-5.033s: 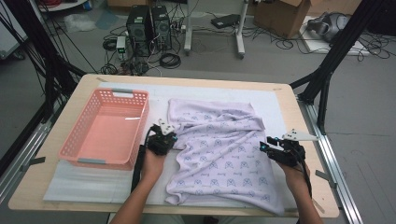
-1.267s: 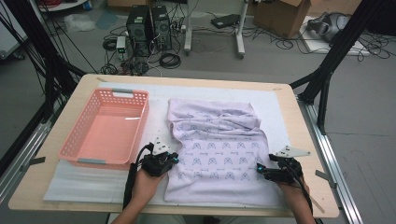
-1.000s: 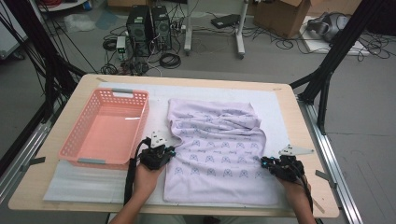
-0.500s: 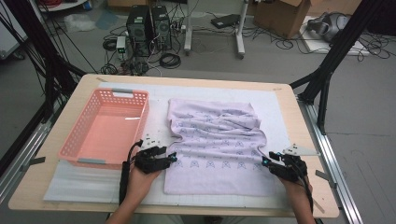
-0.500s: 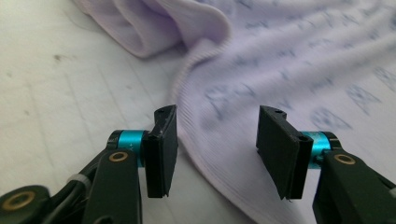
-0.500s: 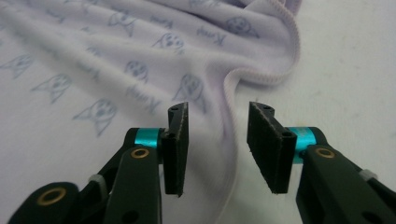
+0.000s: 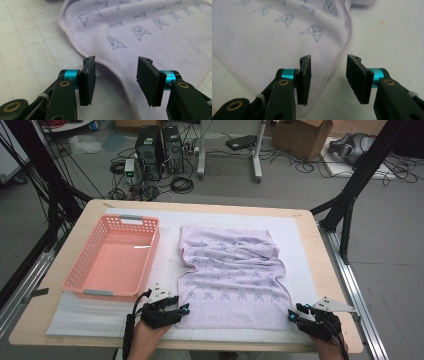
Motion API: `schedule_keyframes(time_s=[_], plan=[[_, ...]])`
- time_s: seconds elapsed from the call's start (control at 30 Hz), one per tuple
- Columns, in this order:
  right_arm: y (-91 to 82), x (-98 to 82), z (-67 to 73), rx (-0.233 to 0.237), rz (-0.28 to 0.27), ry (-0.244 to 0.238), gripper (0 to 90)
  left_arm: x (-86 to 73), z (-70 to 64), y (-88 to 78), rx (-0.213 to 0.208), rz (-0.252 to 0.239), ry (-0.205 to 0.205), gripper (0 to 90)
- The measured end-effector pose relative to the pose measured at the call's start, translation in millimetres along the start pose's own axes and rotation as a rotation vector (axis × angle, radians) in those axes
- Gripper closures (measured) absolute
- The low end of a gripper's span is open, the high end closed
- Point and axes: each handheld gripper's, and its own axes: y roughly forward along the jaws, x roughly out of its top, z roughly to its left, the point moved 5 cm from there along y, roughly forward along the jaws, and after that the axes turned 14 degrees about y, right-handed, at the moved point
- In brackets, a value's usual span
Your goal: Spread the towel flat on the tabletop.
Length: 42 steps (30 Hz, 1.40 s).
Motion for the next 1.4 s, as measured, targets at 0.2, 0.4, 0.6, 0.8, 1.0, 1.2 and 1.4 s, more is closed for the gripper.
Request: schedule_keyframes(time_s=[0.2, 0.4, 0.6, 0.8, 1.0, 1.2, 1.4], plan=[[-2.9, -6.6, 4.7, -0.032, -0.028, -0.002, 60.3, -7.4, -16.7, -5.9, 0.082, 0.008, 0.122, 61.4], [-9.7, -13.5, 11.3, 0.002, -0.009, 0.007, 86.4, -11.1, -27.9, -8.5, 0.113, -0.02, 0.148, 87.4], [-26.0, -27.5, 16.2, 0.0, -0.003, -0.003, 87.4, -21.7, -33.1, -25.8, 0.071, -0.025, 0.09, 87.8], [-40.6, -40.0, 22.3, 0.015, 0.0, -0.011, 87.5, -31.7, -53.0, -41.4, 0.017, -0.023, 0.08, 87.8], [-67.4, -58.3, 25.2, 0.043, -0.002, -0.016, 87.7, -44.2, -70.3, -59.5, -0.022, -0.011, 0.078, 87.7], [-82.1, -74.3, 30.1, 0.073, 0.041, -0.022, 79.0, -54.3, -81.2, -66.7, -0.018, -0.016, 0.091, 71.4], [-66.0, -50.6, 32.8, 0.058, -0.015, -0.015, 60.5, -33.4, -49.6, -56.5, 0.062, -0.094, 0.062, 52.0]])
